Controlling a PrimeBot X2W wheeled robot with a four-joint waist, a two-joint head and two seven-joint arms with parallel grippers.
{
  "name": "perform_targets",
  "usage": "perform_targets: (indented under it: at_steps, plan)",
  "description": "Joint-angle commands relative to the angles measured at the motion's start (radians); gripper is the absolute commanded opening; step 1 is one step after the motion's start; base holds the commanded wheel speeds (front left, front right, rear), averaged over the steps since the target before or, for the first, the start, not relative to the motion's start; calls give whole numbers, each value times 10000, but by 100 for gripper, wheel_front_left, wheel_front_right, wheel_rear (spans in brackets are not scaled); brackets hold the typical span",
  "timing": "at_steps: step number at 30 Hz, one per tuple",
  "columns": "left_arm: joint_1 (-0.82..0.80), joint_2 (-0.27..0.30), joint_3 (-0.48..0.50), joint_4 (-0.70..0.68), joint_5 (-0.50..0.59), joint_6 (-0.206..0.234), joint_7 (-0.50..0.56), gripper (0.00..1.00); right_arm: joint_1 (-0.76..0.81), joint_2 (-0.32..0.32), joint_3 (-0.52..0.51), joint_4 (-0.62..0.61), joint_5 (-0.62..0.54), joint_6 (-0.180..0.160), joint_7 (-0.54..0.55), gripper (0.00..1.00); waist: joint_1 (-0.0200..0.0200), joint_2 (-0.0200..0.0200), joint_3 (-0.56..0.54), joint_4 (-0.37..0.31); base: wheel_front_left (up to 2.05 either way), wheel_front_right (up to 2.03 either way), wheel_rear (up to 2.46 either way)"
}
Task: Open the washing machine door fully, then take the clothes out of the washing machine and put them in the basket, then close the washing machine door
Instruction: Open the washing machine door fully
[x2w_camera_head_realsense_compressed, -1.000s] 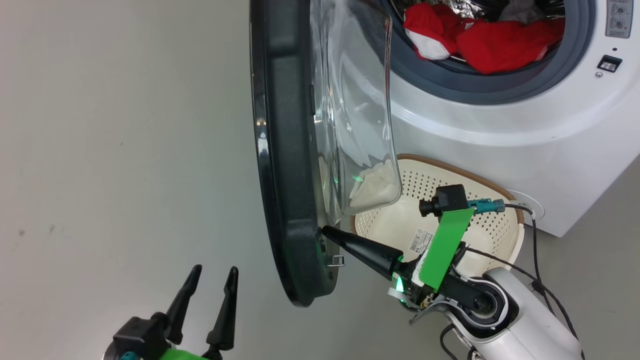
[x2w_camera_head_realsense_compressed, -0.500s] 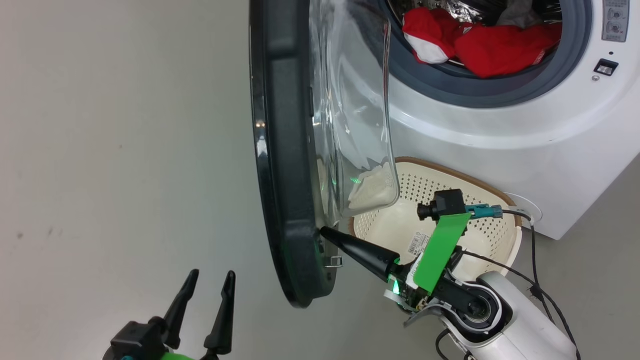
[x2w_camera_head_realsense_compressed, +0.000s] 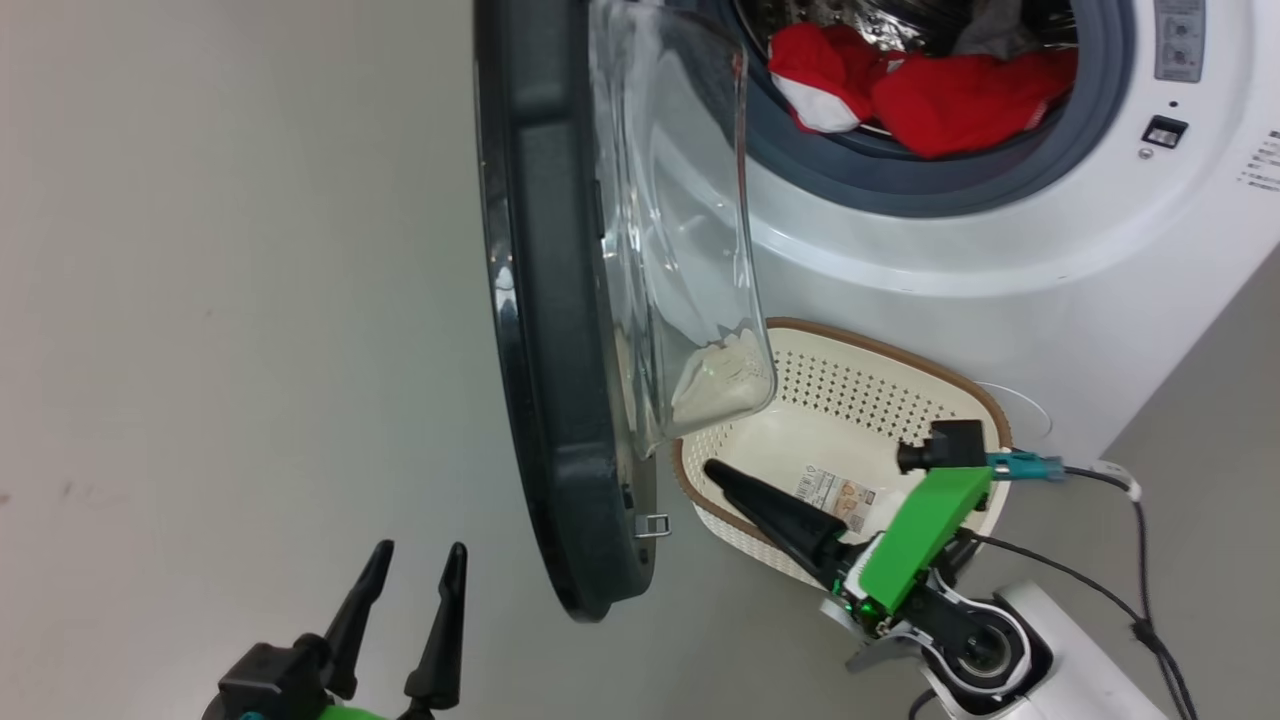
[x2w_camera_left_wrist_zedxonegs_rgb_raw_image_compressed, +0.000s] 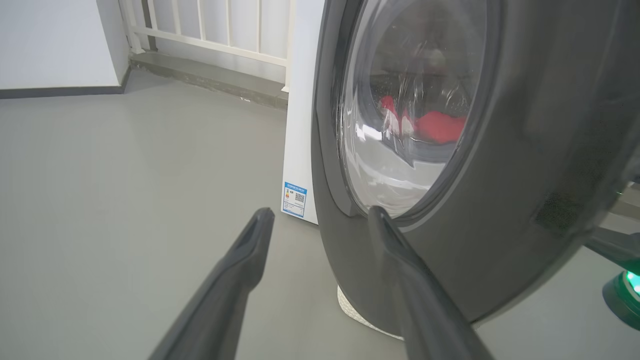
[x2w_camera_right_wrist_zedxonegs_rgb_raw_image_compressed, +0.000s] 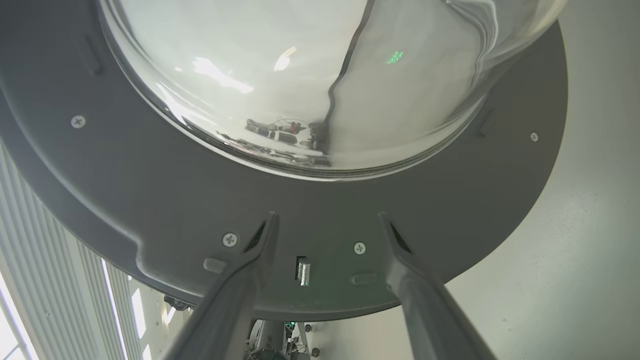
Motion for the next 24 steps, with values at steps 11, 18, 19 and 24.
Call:
perform_targets:
  at_steps: [11,18,19,24]
  plan:
    - [-168,104,534,-219,131,-49,-94,100,961,-267,-340,167,-477,77,-1160,100,0,0,-5,-373,0,0,0]
    - [-156,104,632,-208,126,-51,-94,100,1454,-562,-376,435,-951,77,-2151,100,0,0,5,-491,0,0,0]
    - [-151,104,641,-208,125,-51,-94,100,1503,-583,-402,473,-975,77,-2326,100,0,0,4,-508,0,0,0]
    - [-112,104,680,-219,118,-52,-94,100,1642,-877,-251,806,-1469,77,-3207,100,0,0,-27,-598,0,0,0]
